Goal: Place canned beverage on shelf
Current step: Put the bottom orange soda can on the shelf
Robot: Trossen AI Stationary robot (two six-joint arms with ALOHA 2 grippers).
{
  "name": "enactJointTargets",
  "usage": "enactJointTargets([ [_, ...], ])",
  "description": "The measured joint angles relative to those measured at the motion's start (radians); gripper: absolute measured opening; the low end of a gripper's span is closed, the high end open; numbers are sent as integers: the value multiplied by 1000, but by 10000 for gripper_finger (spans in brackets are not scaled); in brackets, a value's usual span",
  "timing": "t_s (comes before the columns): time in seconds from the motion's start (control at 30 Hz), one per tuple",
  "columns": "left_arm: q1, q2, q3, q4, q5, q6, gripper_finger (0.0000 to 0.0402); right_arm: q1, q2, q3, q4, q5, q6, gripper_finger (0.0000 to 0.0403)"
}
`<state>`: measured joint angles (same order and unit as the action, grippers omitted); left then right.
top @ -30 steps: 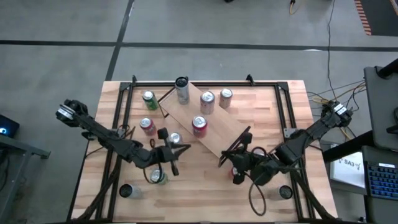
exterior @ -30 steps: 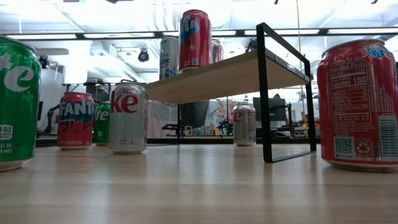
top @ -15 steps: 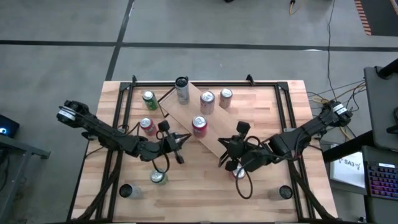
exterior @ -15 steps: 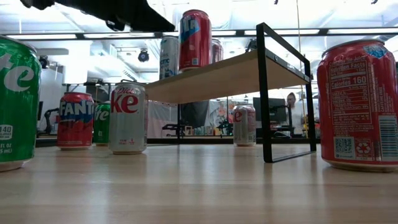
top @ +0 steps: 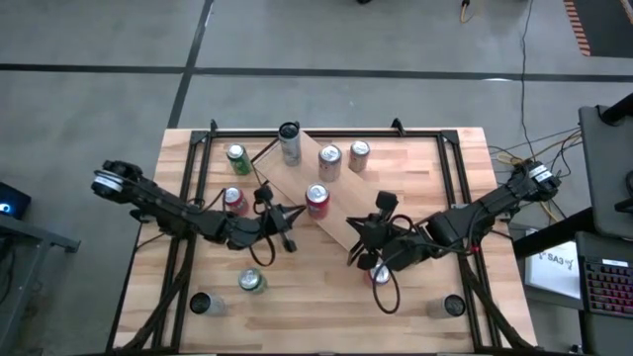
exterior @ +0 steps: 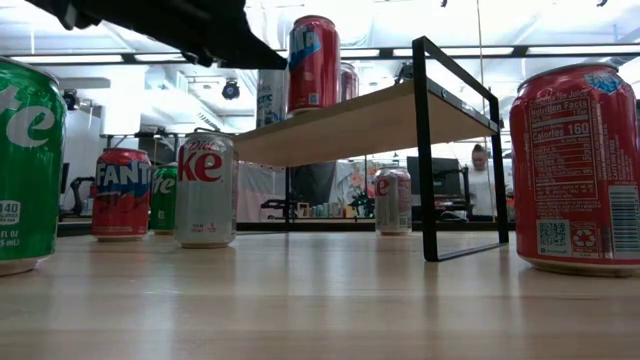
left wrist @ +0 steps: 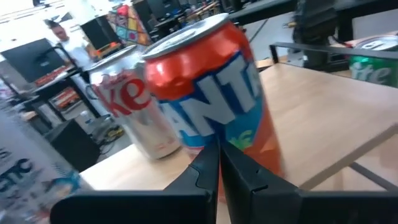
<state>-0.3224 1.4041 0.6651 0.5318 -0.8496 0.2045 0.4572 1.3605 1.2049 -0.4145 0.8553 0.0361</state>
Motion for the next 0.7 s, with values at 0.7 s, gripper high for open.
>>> enactJointTargets([
  [0.7,26,82,1,160,4,16,0,-6,1,-13,0,0,-3,9],
])
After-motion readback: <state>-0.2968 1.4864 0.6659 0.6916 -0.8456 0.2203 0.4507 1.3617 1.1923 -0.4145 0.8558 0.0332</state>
